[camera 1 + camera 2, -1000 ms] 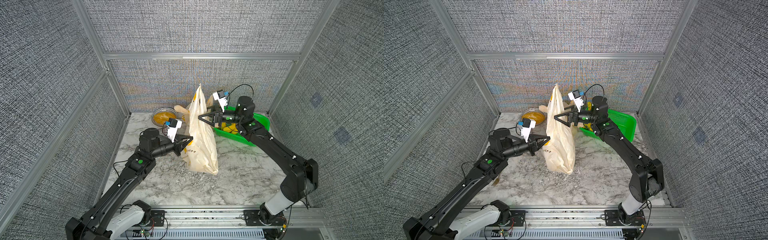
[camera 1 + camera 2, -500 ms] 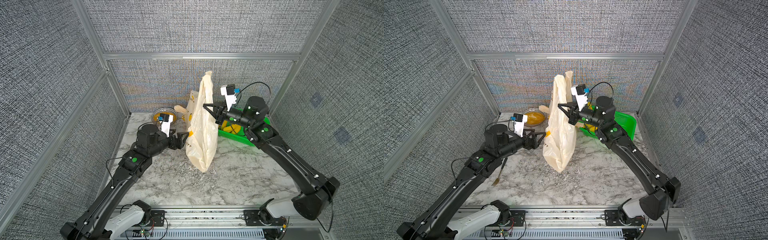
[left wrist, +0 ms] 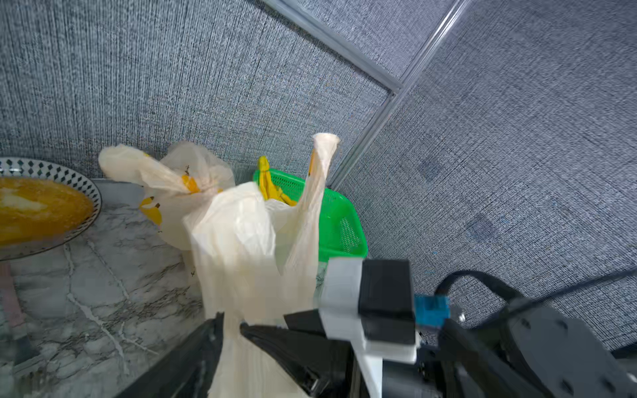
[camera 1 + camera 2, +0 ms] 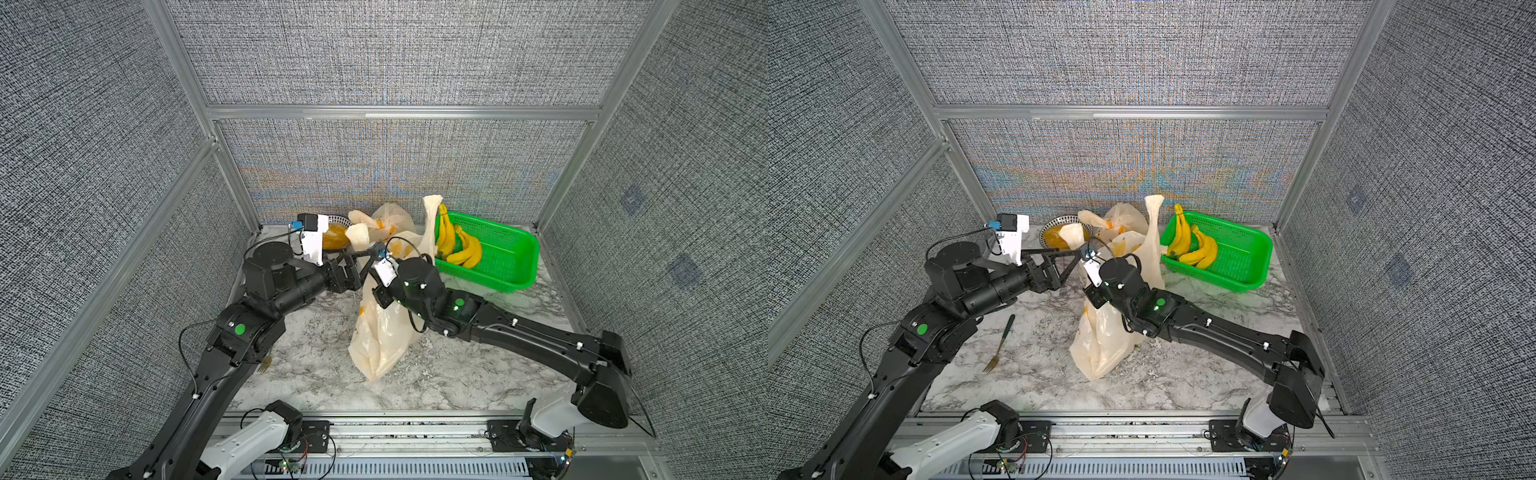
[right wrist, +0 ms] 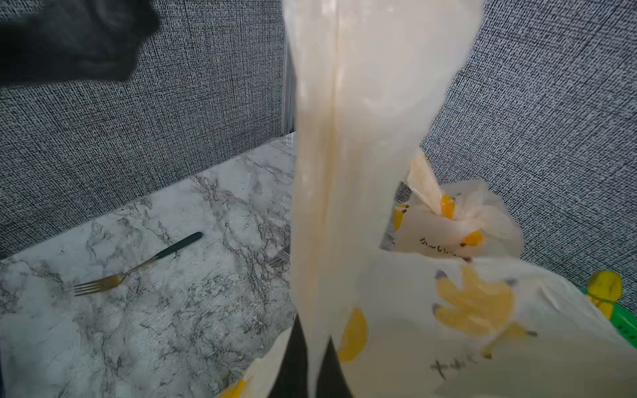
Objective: Place the banana into a plastic bag & tie a knot
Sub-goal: Open the plastic bag at the center of the board.
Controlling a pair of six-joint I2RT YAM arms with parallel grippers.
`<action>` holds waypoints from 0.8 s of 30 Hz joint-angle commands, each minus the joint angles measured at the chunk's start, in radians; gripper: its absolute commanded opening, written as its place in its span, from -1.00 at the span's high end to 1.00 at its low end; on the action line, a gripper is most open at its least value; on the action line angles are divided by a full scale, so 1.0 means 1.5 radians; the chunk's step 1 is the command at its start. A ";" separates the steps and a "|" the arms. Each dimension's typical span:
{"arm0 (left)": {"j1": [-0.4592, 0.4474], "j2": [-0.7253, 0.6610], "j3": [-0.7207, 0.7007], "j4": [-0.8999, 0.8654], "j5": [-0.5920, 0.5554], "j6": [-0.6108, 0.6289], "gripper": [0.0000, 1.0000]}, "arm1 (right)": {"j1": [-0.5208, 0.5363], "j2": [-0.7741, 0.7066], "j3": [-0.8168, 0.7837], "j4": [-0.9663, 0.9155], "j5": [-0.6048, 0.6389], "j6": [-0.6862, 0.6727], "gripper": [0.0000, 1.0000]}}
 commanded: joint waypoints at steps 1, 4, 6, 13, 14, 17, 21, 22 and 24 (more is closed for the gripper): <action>0.000 -0.012 -0.040 -0.065 -0.118 -0.038 -0.99 | 0.026 0.005 -0.029 0.066 0.077 0.013 1.00; 0.001 -0.029 -0.072 -0.063 -0.163 -0.054 -0.99 | 0.046 -0.002 -0.069 0.113 0.092 0.021 1.00; 0.001 -0.032 -0.076 -0.072 -0.184 -0.059 -0.99 | 0.050 -0.007 -0.083 0.123 0.096 0.026 1.00; 0.002 -0.067 -0.082 -0.087 -0.247 -0.086 -0.99 | 0.052 -0.017 -0.103 0.122 0.109 0.040 1.00; 0.002 -0.063 -0.075 -0.093 -0.242 -0.086 -0.99 | 0.053 -0.019 -0.107 0.127 0.107 0.040 1.00; 0.002 -0.031 -0.059 -0.089 -0.195 -0.095 -0.99 | 0.053 -0.019 -0.111 0.135 0.097 0.038 1.00; 0.002 -0.002 -0.078 -0.033 -0.121 -0.124 -0.99 | 0.053 -0.008 -0.109 0.138 0.092 0.036 1.00; 0.002 0.006 -0.081 -0.023 -0.108 -0.133 -0.99 | 0.053 -0.006 -0.110 0.139 0.091 0.036 1.00; 0.002 0.024 -0.088 -0.005 -0.086 -0.147 -0.99 | 0.053 -0.001 -0.112 0.144 0.084 0.038 1.00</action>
